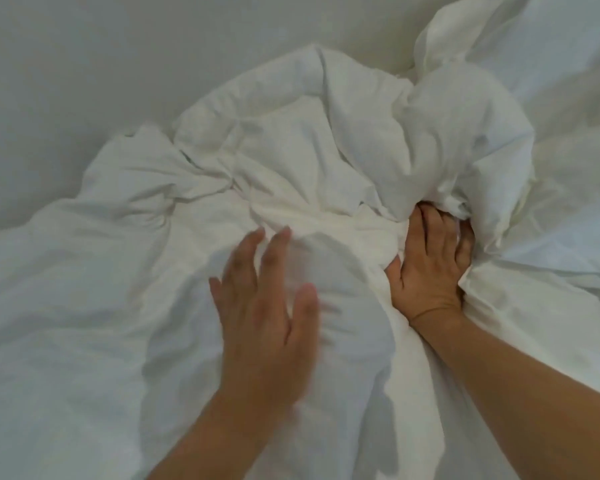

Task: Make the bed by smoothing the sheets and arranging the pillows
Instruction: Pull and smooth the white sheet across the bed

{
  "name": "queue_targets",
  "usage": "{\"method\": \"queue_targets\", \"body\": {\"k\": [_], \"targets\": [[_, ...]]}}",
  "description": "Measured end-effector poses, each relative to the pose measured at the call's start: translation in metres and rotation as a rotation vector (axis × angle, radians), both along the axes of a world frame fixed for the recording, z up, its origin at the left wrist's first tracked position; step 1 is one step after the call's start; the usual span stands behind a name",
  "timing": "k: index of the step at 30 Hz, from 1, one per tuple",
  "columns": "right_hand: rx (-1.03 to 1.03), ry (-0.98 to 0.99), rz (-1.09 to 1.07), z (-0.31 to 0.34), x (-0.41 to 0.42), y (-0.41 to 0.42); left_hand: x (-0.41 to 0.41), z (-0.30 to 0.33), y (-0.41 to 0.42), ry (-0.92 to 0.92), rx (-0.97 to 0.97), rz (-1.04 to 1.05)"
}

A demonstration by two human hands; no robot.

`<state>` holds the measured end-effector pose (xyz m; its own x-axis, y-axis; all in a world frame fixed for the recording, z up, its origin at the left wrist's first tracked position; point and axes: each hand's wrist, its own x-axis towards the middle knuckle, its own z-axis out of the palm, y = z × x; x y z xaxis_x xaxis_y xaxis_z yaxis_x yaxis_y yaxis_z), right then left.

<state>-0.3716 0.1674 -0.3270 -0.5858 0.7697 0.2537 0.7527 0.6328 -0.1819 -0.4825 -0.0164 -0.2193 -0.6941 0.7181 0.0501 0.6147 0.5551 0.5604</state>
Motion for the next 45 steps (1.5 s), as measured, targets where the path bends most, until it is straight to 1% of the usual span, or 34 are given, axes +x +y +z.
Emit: {"method": "queue_targets", "body": {"k": [2,3,4,5,8,13,18,23,32,37,45], "targets": [[0.023,0.038,-0.01,-0.004,0.001,0.0,0.027,-0.039,0.0,0.118,-0.301,0.015],[0.038,0.053,-0.004,-0.006,0.001,0.002,0.03,-0.061,0.007,0.186,-0.417,0.019],[0.053,0.057,0.004,-0.008,0.002,0.003,0.028,-0.076,0.016,0.24,-0.481,0.026],[0.063,0.056,0.006,-0.009,0.001,0.004,0.024,-0.086,0.024,0.272,-0.497,0.032],[0.013,0.098,0.009,0.0,0.001,0.002,0.022,-0.1,0.025,0.308,-0.471,0.055],[-0.044,0.155,0.086,0.015,0.006,0.0,0.018,-0.102,0.028,0.316,-0.528,0.072],[-0.013,0.157,0.062,0.01,0.004,-0.002,0.016,-0.103,0.027,0.345,-0.51,0.08],[0.059,0.17,0.028,0.003,0.001,-0.003,0.017,-0.1,0.028,0.365,-0.42,0.089],[0.056,0.148,-0.012,0.002,-0.001,-0.003,0.018,-0.096,0.028,0.365,-0.449,0.093],[0.078,0.129,0.001,-0.005,-0.001,-0.002,0.018,-0.096,0.029,0.357,-0.472,0.09],[0.047,0.17,0.004,-0.003,-0.001,-0.001,0.016,-0.105,0.028,0.41,-0.444,0.091]]}}
